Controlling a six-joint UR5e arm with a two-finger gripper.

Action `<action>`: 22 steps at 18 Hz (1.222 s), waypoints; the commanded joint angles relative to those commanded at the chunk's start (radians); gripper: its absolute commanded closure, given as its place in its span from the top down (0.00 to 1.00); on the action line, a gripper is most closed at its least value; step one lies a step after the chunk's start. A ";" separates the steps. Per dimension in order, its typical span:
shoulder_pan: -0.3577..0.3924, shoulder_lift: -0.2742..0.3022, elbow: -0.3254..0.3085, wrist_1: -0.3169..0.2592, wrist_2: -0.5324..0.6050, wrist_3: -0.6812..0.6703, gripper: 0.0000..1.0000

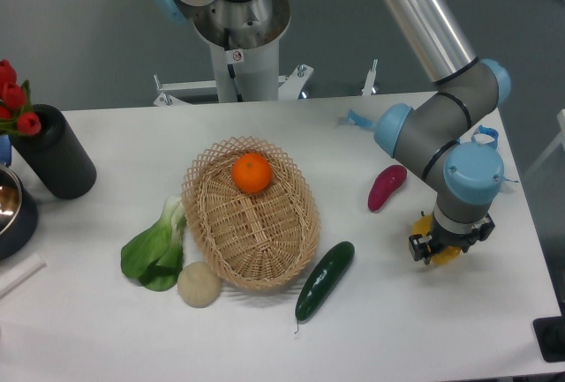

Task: Pick up the yellow pepper from the table
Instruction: 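Close the gripper around the yellow bell pepper, then lift the gripped yellow pepper up off the table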

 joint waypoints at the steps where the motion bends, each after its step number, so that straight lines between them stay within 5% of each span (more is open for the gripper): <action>1: 0.000 0.002 0.000 0.000 0.000 -0.002 0.38; 8: 0.003 0.020 0.024 0.000 -0.006 0.009 0.31; 17: 0.014 0.046 0.133 -0.014 -0.029 0.081 0.25; 22: 0.026 0.058 0.153 -0.034 -0.031 0.259 0.25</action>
